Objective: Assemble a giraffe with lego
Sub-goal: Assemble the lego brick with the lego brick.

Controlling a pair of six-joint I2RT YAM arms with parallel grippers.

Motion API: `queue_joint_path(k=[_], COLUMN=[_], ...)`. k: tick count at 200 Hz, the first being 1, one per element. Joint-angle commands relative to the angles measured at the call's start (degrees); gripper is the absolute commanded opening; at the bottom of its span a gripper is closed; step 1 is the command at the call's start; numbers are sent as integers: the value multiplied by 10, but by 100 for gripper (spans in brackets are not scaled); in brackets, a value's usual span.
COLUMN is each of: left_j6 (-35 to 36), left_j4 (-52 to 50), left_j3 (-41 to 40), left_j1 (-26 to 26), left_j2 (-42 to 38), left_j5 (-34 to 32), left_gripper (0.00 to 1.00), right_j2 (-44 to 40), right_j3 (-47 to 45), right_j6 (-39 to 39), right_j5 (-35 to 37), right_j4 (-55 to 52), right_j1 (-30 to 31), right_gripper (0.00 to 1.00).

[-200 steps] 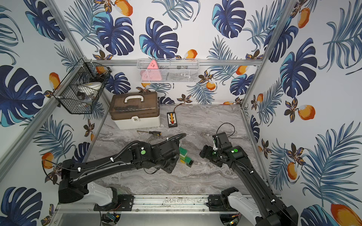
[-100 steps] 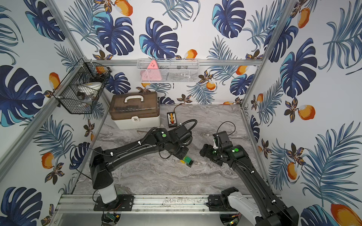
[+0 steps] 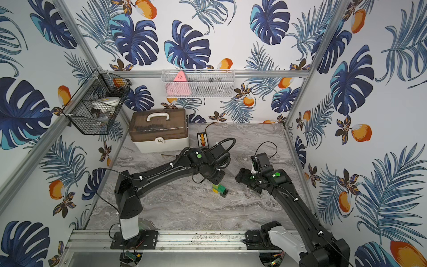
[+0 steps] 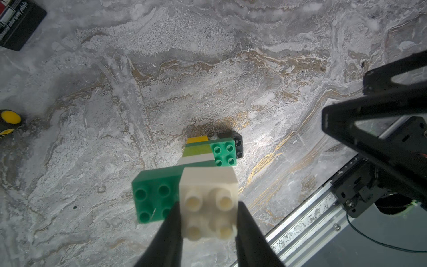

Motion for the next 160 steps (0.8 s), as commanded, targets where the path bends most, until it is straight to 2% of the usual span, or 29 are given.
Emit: queue_joint_path(k=[1,160], left_j6=[15,15], left_j4=[-13,-26], left_j3=[3,-9], left_j1=[5,9], left_j2=[0,6], left_j5=[-9,12], left_gripper=[30,29], right_j2=[5,24], right_j3=[6,6], right_j6=[-6,-3], right_j5=[1,0], right_j4=[10,27], right_j1=[-3,-5], right_gripper=[84,84])
